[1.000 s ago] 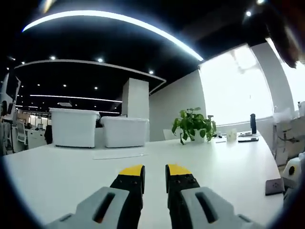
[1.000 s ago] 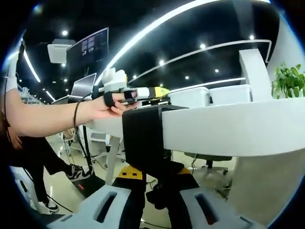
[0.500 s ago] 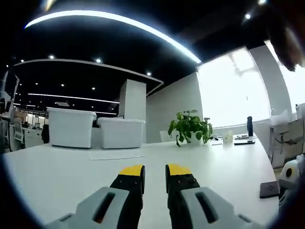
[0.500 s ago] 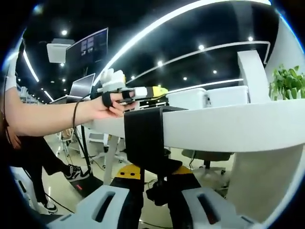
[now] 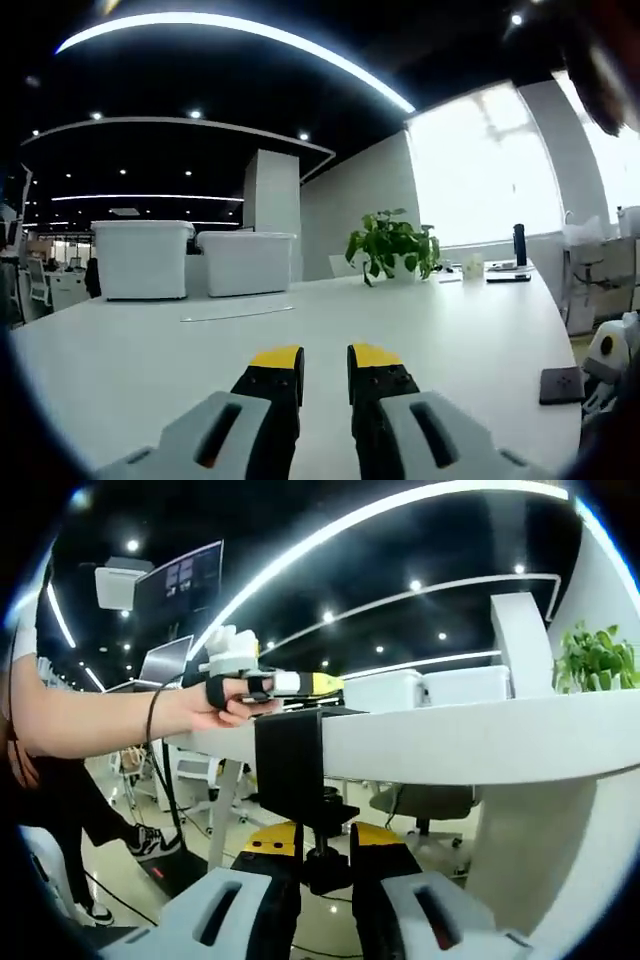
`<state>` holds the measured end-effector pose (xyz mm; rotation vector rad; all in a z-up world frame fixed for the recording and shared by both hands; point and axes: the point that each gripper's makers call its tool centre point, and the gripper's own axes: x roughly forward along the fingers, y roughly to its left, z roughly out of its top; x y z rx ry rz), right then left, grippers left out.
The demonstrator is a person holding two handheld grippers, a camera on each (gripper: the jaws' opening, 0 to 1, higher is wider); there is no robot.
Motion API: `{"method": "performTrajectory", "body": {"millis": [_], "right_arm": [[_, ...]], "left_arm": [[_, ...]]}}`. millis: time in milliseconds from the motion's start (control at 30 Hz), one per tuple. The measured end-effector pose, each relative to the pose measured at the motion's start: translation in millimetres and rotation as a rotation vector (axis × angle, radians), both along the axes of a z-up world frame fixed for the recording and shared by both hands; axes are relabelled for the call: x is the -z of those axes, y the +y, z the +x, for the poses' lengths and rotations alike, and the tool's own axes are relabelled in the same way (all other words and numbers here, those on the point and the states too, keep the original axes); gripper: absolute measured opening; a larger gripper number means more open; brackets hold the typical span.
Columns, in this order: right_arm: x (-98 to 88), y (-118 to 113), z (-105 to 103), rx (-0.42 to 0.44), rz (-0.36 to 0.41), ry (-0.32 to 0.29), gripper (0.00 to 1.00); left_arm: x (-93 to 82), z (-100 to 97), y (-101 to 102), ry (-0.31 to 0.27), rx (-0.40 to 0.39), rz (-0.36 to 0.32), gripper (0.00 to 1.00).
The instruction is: Clamp the fixed fixture on the desktop, loosen the retaining clip, secure it to the edge of the desk, and tighten the retaining clip.
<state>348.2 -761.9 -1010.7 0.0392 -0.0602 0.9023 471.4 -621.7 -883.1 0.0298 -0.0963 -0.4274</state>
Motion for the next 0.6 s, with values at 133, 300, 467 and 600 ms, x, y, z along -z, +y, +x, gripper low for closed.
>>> {"method": "performTrajectory", "body": {"millis": [133, 300, 467, 600], "right_arm": [[2.1, -1, -1, 0.000, -0.002, -0.004, 0.15], [5.2, -1, -4, -0.008, 0.010, 0.006, 0.15], [8.4, -3, -8, -0.016, 0.023, 0.019, 0.15], [10.7, -4, -10, -0.022, 0.026, 0.026, 0.15]], "left_arm": [[4.9, -1.1, -3, 0.021, -0.002, 0.019, 0.18], [15.0, -7.1, -13, 0.086, 0.036, 0.011, 0.20], [21.1, -17.6, -28, 0.100, 0.063, 0.053, 0.21], [24.4, -23.1, -32, 0.107, 0.060, 0.074, 0.21]]}}
